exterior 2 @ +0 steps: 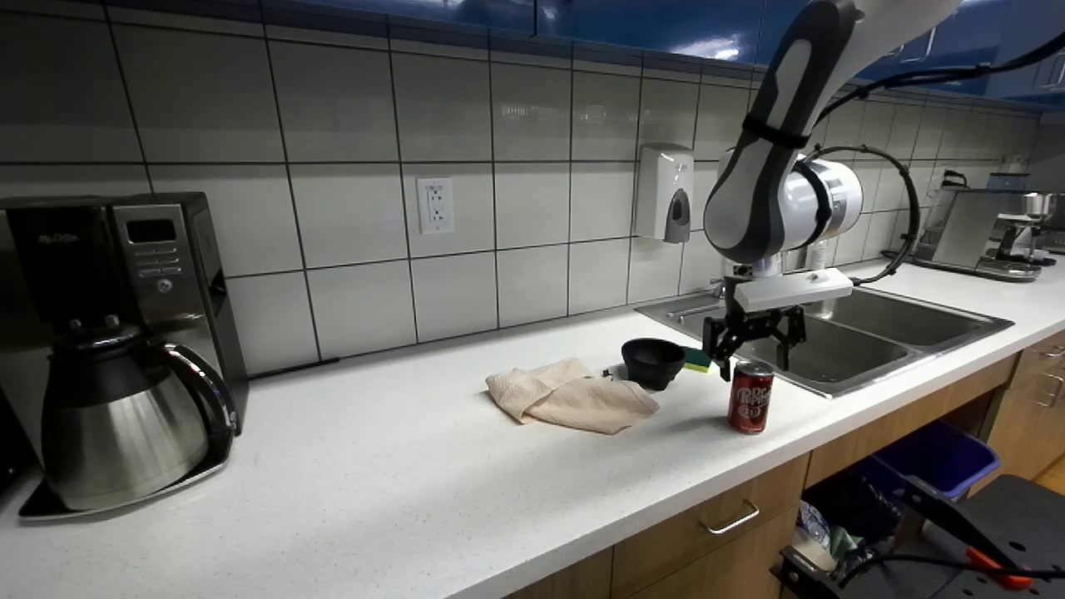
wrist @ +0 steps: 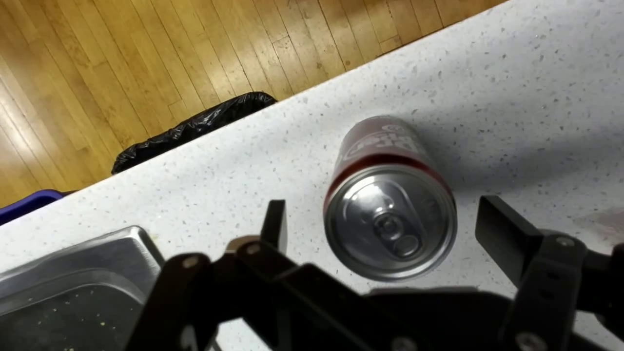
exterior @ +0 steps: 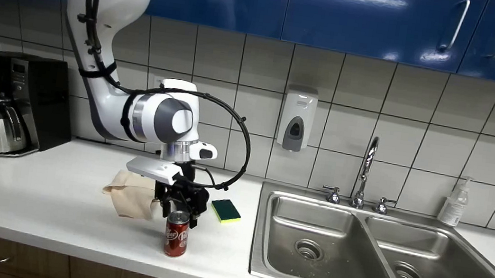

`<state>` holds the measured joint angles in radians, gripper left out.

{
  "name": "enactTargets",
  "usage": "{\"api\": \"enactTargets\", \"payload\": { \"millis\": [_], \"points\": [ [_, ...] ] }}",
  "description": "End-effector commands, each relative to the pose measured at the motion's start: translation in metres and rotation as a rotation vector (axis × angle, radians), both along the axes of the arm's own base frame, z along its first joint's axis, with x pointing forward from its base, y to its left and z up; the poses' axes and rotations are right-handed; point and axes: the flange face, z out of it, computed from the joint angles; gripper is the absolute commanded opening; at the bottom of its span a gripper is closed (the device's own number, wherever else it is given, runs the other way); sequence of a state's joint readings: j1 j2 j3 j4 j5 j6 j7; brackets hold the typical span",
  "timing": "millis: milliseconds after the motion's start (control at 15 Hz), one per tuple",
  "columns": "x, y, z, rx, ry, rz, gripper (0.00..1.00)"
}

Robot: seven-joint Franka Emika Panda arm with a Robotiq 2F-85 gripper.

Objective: Put the red can in the black bowl

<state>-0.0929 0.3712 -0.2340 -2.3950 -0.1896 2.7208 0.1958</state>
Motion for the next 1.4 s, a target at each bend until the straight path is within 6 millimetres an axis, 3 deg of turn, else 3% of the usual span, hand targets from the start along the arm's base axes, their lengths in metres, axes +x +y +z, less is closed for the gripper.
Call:
{"api": "enactTargets", "payload": {
  "millis": [0, 800, 867, 933, 1200, 1333],
  "points": [
    [0.006, -0.002, -0.008, -0.007, -0.001, -0.021, 1.0],
    [0.009, -0.004, -0.029, 0.014, 0.006, -0.053, 1.0],
    [0.009, -0.004, -0.031, 0.016, 0.005, -0.054, 0.75],
    [0.009, -0.004, -0.032, 0.016, 0.006, -0.055, 0.74],
    [0.011, -0.003, -0.034, 0.018, 0.003, -0.058, 0.42],
    [0.011, -0.003, -0.034, 0.019, 0.003, -0.059, 0.41]
  ]
}}
